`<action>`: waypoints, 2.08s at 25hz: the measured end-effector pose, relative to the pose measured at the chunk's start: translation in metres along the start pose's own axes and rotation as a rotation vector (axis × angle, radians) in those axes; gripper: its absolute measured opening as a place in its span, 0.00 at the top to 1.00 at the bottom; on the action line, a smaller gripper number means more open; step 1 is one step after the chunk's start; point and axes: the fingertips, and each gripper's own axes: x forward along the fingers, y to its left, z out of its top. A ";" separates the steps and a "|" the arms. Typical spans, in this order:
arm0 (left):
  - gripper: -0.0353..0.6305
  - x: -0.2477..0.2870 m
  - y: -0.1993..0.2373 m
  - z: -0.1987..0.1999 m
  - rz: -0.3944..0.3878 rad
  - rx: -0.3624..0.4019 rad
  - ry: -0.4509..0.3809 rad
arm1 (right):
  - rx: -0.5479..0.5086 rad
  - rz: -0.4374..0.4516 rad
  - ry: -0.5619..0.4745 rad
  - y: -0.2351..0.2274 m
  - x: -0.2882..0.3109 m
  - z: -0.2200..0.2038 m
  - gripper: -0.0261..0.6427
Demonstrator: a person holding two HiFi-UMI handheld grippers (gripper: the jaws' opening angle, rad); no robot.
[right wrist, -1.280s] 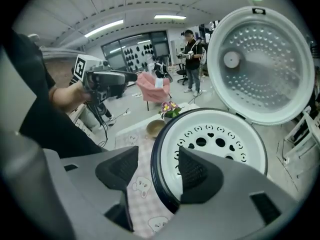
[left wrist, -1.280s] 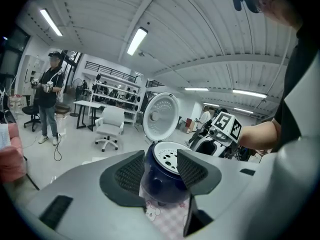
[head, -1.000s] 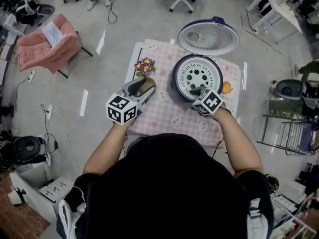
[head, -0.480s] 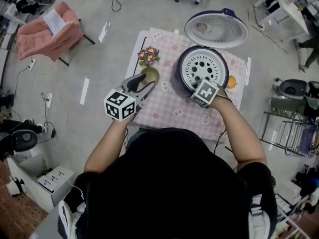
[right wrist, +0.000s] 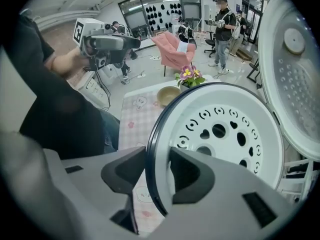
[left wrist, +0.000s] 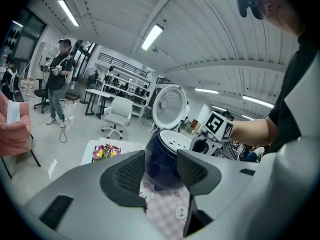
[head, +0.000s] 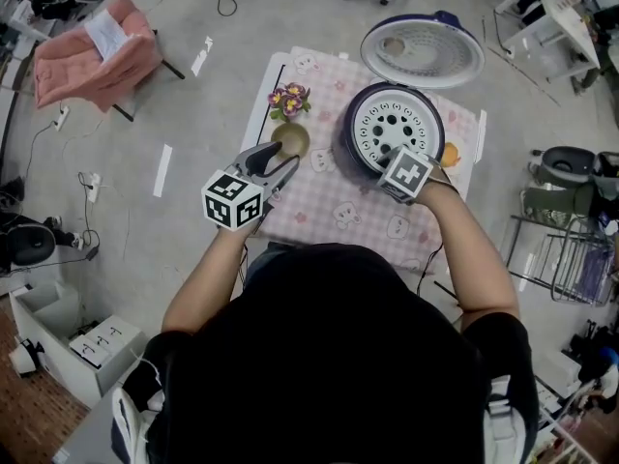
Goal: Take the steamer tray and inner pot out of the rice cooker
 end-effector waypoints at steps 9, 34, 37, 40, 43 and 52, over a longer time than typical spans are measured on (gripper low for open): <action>0.62 0.005 -0.016 0.002 -0.039 0.007 0.011 | -0.059 -0.068 0.056 -0.004 -0.026 -0.014 0.75; 0.63 0.013 -0.033 0.008 -0.087 0.047 0.035 | -0.056 -0.232 -0.130 0.004 -0.069 0.012 0.91; 0.63 0.016 -0.037 0.008 -0.103 0.056 0.044 | -0.035 -0.259 -0.150 0.004 -0.080 0.012 0.91; 0.63 0.019 -0.044 0.009 -0.124 0.067 0.052 | -0.016 -0.287 -0.152 0.003 -0.094 0.006 0.91; 0.63 0.026 -0.049 0.007 -0.150 0.080 0.063 | 0.014 -0.321 -0.157 -0.001 -0.109 -0.004 0.91; 0.63 0.051 -0.083 0.005 -0.241 0.123 0.101 | 0.155 -0.401 -0.143 -0.004 -0.141 -0.065 0.91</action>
